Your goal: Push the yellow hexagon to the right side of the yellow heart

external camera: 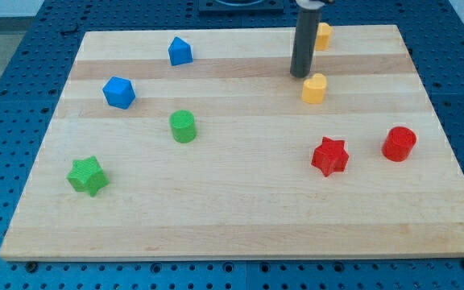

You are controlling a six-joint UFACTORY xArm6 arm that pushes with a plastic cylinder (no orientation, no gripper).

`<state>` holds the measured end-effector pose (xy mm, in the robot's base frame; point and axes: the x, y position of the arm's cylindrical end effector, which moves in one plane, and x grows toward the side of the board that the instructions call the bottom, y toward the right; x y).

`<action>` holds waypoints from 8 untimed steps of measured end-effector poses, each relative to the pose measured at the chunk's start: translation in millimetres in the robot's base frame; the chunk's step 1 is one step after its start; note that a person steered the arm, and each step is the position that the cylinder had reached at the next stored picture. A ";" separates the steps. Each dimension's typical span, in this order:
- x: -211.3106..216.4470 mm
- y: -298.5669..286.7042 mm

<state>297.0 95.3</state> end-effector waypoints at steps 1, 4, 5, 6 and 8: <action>-47.8 -2.1; -91.4 71.7; -72.8 81.6; -77.4 81.4; -101.4 68.9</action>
<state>195.6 164.3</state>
